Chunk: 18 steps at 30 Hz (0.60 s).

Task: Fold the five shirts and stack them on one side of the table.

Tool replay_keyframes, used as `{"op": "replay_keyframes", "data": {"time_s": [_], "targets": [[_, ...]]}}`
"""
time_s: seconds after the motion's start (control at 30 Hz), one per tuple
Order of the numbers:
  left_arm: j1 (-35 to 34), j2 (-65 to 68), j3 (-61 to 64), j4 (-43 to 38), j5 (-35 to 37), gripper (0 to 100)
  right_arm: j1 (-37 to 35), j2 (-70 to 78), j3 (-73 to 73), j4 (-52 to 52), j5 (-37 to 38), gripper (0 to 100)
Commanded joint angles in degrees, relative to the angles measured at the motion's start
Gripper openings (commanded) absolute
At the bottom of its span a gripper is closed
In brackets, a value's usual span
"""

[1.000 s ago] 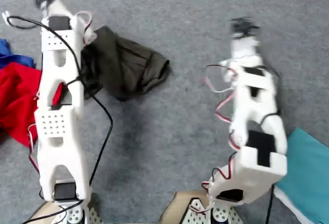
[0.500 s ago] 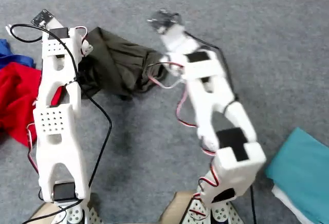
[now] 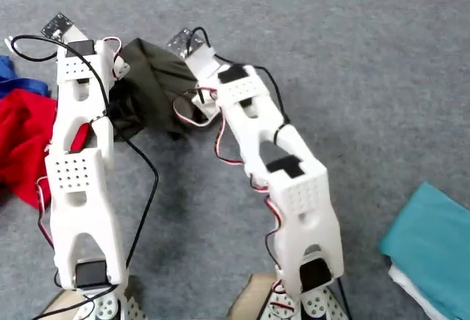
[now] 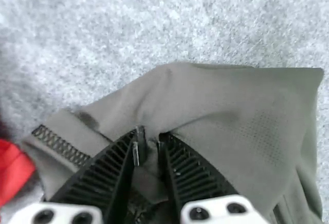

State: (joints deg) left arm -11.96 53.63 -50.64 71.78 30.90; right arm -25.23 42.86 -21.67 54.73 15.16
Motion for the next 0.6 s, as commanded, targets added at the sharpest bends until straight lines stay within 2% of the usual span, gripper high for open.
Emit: {"op": "replay_keyframes", "data": {"time_s": [0.0,0.13,0.27,0.57], "targets": [[-1.76,-0.48,-0.53,-0.7,0.44,2,3.12,4.0,-11.74,7.56,-0.7,0.5],[-2.9,-0.48,-0.97,-0.88,0.44,2,8.48,8.75,-21.58,13.63,-1.14,0.4],[-4.57,-0.48,-0.62,-2.46,0.44,2,14.11,11.91,-29.05,16.26,-8.35,0.5],[-5.8,-0.48,-0.79,-3.25,0.53,2,20.44,14.64,-35.74,17.58,-14.86,0.5]]}}
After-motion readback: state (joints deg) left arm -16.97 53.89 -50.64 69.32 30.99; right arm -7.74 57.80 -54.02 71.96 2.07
